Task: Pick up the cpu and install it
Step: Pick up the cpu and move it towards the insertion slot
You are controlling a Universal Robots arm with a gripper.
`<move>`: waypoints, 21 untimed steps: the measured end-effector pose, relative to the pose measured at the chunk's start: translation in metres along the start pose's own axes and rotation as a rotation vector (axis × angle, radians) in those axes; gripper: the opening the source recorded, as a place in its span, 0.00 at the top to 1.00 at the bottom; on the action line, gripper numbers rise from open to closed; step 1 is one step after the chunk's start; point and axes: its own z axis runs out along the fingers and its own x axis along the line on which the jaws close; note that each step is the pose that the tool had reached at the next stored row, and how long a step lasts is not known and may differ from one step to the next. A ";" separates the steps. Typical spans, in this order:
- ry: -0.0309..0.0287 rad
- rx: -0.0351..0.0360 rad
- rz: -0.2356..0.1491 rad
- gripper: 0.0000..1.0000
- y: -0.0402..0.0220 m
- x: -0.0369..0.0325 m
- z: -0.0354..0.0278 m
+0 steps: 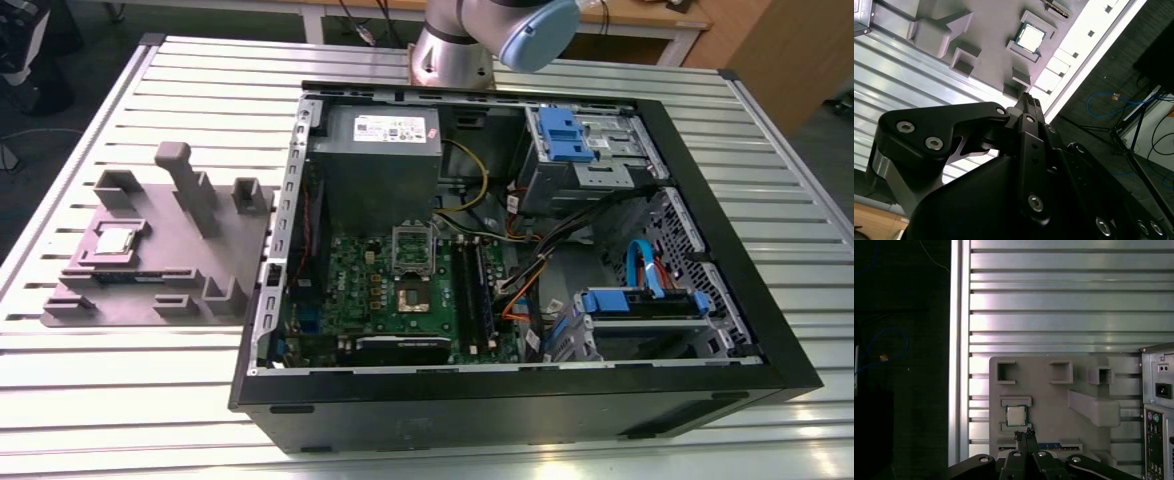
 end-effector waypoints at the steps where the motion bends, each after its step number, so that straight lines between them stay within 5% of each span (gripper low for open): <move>1: 0.0000 0.0000 0.000 0.90 0.0000 0.0000 0.0001; 19: 0.0001 0.0000 0.000 0.90 -0.0004 0.0000 0.0068; 20: 0.0001 0.0000 0.000 0.90 -0.0011 0.0000 0.0190; 21: 0.0001 0.0000 0.000 0.90 -0.0011 0.0000 0.0191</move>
